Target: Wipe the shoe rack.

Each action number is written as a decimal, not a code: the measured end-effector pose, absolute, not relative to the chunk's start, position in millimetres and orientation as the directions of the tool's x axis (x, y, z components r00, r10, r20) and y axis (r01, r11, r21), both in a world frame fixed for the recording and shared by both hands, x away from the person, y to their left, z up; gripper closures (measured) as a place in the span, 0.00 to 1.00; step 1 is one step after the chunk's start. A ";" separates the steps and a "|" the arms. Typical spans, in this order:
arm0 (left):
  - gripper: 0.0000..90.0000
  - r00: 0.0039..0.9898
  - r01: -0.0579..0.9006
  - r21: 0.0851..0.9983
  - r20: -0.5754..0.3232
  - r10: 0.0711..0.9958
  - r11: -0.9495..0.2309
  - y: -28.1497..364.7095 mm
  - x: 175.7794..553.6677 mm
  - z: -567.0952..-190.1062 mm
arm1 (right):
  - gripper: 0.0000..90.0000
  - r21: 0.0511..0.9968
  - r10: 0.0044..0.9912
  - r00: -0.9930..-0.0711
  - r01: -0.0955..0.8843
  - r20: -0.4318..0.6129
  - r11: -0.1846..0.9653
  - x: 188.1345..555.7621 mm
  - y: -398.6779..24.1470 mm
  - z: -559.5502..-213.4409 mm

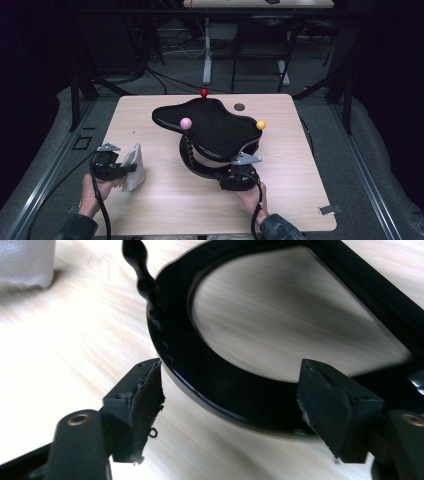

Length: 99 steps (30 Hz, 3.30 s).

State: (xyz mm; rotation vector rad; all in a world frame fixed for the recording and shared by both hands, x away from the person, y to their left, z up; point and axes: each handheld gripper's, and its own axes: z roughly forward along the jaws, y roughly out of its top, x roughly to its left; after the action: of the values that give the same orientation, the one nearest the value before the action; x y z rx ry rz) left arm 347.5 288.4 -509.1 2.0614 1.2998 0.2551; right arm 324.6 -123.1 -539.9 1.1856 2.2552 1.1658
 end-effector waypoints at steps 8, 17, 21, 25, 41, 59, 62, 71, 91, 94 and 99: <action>0.92 0.482 0.722 0.638 -0.185 0.856 -0.268 289.7 347.6 -508.6 | 0.30 0.797 0.801 -0.587 0.538 0.120 0.274 324.7 -103.5 -553.1; 0.92 0.486 0.718 0.642 -0.185 0.854 -0.269 290.0 346.6 -507.3 | 0.30 0.819 0.786 -0.612 0.494 0.089 0.292 311.6 -92.2 -555.4; 0.92 0.482 0.721 0.640 -0.188 0.856 -0.266 290.3 346.5 -508.3 | 0.32 0.826 0.819 -0.569 0.493 0.070 0.272 308.3 -108.9 -545.9; 0.92 0.488 0.716 0.645 -0.187 0.852 -0.268 288.9 346.4 -507.1 | 0.33 0.834 0.852 -0.516 0.506 0.087 0.221 310.5 -134.5 -536.3; 0.92 0.495 0.721 0.636 -0.193 0.847 -0.276 285.0 347.1 -508.0 | 0.36 0.844 0.913 -0.403 0.509 0.063 0.167 332.2 -217.2 -496.9; 0.92 0.492 0.726 0.630 -0.197 0.848 -0.275 284.8 348.8 -510.7 | 0.52 0.866 0.949 -0.307 0.491 0.070 0.095 398.0 -239.2 -461.0; 0.92 0.494 0.726 0.629 -0.197 0.847 -0.277 284.6 348.8 -510.8 | 0.56 0.850 0.949 -0.311 0.512 0.052 0.121 409.0 -230.5 -463.7; 0.92 0.500 0.723 0.631 -0.198 0.843 -0.281 284.1 348.9 -510.6 | 0.65 0.840 0.943 -0.330 0.522 0.039 0.148 424.1 -218.8 -471.8; 0.92 0.509 0.721 0.629 -0.199 0.837 -0.289 279.6 349.2 -512.0 | 0.58 0.827 0.938 -0.347 0.519 -0.026 0.215 445.5 -243.1 -477.2; 0.92 0.507 0.723 0.628 -0.201 0.838 -0.287 279.2 349.6 -512.2 | 0.49 0.836 0.941 -0.337 0.515 -0.006 0.190 441.2 -248.3 -476.7; 0.92 0.511 0.721 0.629 -0.198 0.837 -0.291 278.9 349.6 -511.7 | 0.38 0.851 0.944 -0.330 0.500 0.015 0.161 420.5 -258.6 -471.2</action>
State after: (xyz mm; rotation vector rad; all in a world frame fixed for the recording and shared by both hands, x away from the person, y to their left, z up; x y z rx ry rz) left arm 349.6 278.9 -511.7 2.0778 1.2676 0.2193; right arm 420.5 -258.6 -471.2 1.3653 1.9066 1.0769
